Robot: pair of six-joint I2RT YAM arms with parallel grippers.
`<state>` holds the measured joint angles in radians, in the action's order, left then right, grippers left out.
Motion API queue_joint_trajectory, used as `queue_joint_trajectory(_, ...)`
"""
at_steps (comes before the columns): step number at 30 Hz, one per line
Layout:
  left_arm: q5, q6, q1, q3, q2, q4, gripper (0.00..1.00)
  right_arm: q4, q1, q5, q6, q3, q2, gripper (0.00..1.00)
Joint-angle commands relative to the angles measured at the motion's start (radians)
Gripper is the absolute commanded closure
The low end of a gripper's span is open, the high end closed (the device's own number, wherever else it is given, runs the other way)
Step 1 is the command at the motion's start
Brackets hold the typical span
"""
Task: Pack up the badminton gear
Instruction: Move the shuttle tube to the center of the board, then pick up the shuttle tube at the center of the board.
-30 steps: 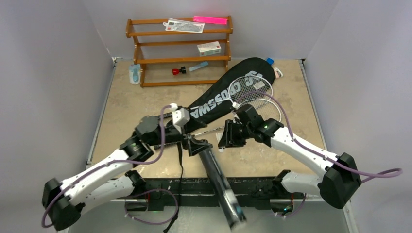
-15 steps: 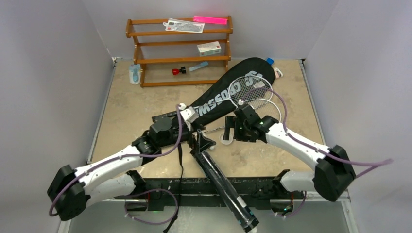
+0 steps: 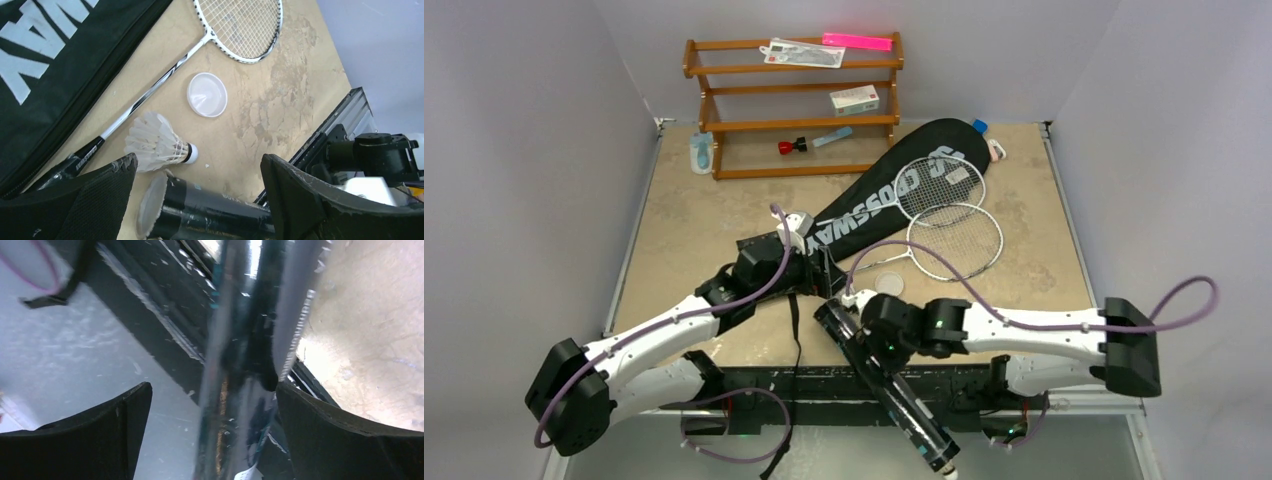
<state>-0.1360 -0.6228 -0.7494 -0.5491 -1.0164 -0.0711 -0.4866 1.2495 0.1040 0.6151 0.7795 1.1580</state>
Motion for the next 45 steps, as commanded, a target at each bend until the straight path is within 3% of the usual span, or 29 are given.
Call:
queue_joint_trajectory(1,-0.002,-0.067,0.026,0.010,0.032,0.002,0.09,-0.094,0.079,-0.145,0.093,0.000,0.106,0.10)
queue_joint_trajectory(4,0.016,-0.079,0.064,0.004,0.076,0.049,0.09,-0.077,0.082,-0.188,0.077,0.007,0.156,0.22)
queue_joint_trajectory(7,-0.087,-0.100,0.199,0.017,0.140,0.069,0.09,-0.043,0.082,-0.243,0.005,0.047,0.197,0.34)
queue_joint_trajectory(11,-0.178,-0.081,0.332,-0.001,0.179,0.155,0.09,0.016,0.081,-0.285,-0.137,0.132,0.253,0.38)
queue_joint_trajectory(17,-0.094,-0.042,0.432,-0.088,0.202,0.327,0.09,0.168,0.009,-0.297,-0.356,0.292,0.417,0.42)
queue_joint_trajectory(23,0.043,-0.028,0.495,-0.185,0.206,0.480,0.08,0.338,-0.058,-0.260,-0.470,0.409,0.572,0.39)
queue_joint_trajectory(26,0.050,-0.025,0.498,-0.195,0.203,0.492,0.08,0.323,-0.071,-0.246,-0.475,0.458,0.591,0.16)
queue_joint_trajectory(29,0.038,-0.028,0.498,-0.190,0.202,0.492,0.08,0.327,-0.099,-0.173,-0.425,0.414,0.517,0.10)
queue_joint_trajectory(34,-0.036,-0.020,0.498,-0.173,0.195,0.469,0.07,0.282,-0.108,-0.176,-0.384,0.276,0.320,0.02)
queue_joint_trajectory(39,-0.332,0.085,0.493,-0.137,0.186,0.348,0.14,0.226,-0.110,-0.161,-0.301,0.108,0.137,0.01)
queue_joint_trajectory(45,-0.338,0.133,0.467,-0.189,0.179,0.357,0.14,0.224,-0.108,-0.079,-0.245,-0.059,0.007,0.01)
